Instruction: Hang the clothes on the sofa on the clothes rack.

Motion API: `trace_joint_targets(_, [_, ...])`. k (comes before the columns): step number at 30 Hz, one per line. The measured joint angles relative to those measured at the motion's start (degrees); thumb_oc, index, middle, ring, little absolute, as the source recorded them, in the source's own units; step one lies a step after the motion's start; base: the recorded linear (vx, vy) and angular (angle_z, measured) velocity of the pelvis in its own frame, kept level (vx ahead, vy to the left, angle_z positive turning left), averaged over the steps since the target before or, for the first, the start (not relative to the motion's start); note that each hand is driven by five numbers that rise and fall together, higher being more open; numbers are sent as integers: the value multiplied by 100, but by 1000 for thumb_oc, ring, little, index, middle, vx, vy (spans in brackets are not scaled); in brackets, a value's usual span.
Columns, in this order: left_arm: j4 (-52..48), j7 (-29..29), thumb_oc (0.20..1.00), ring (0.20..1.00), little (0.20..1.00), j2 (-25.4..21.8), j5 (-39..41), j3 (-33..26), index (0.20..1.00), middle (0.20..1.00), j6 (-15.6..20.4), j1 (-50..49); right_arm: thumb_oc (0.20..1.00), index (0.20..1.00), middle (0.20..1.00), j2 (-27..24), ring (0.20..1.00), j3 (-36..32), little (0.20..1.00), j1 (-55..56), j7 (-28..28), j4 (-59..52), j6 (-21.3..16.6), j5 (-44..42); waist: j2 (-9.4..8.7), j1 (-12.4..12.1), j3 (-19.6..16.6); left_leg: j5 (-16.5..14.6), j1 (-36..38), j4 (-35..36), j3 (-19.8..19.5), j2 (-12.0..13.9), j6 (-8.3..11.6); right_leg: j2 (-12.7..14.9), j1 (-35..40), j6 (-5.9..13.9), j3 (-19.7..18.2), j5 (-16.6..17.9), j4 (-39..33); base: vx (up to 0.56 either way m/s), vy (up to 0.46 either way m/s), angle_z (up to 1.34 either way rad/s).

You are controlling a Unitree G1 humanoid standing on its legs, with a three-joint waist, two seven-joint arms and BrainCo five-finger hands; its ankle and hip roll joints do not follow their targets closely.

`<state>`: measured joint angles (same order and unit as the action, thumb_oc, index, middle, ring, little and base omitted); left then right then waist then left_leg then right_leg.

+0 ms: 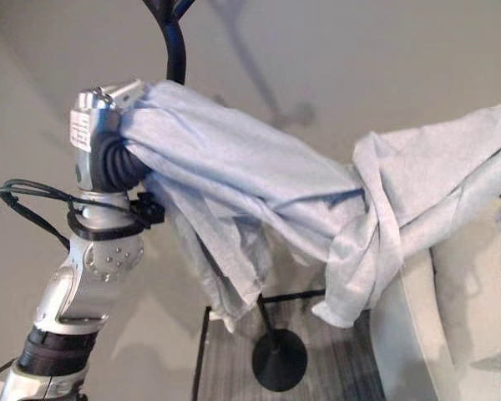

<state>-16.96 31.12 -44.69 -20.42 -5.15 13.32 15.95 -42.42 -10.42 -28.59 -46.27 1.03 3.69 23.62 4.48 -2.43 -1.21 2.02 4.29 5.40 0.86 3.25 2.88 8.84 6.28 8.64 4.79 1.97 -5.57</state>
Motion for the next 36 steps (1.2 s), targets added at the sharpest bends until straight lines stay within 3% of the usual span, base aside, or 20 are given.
trace_joint_targets(12, [1343,134,200,200,200,-182,459,-154,200,200,-239,87,200,200,200,-572,200,994,200,-823,752,1437,-336,-1551,-214,-159,-16,6,-114,2,-118,26,12,-23,-17,-9,120,-7,-4,11,-4,4])
trace_joint_targets(19, [1815,113,200,200,200,-343,832,-118,200,200,-214,81,200,200,200,-1188,200,1809,200,-2425,1119,3515,-557,-2600,-402,-469,9,60,-253,-2,-224,17,41,-30,-96,-8,256,-22,-5,23,-30,10])
trace_joint_targets(27, [2729,94,200,200,200,-736,1350,628,200,200,-140,609,200,200,200,-1160,200,2942,200,-4176,1335,5196,-760,-3155,-546,-581,13,84,-381,-2,-367,31,80,-51,-135,-8,415,-71,-6,10,-32,10])
trace_joint_targets(30, [3388,36,200,200,200,-703,1570,1295,200,200,-213,1268,200,200,200,-1019,200,3438,200,-4580,1487,5841,-756,-3311,-582,-582,1,136,-529,-2,-479,38,113,-70,-231,-24,511,-66,-5,-3,-33,16])
trace_joint_targets(36, [3817,-143,200,200,200,-225,1809,1615,200,200,-415,1325,200,200,200,-578,200,3572,200,-4532,1717,6093,-633,-3321,-597,-593,8,154,-654,-3,-604,30,125,-78,-299,-25,608,-83,-5,-1,-23,10])
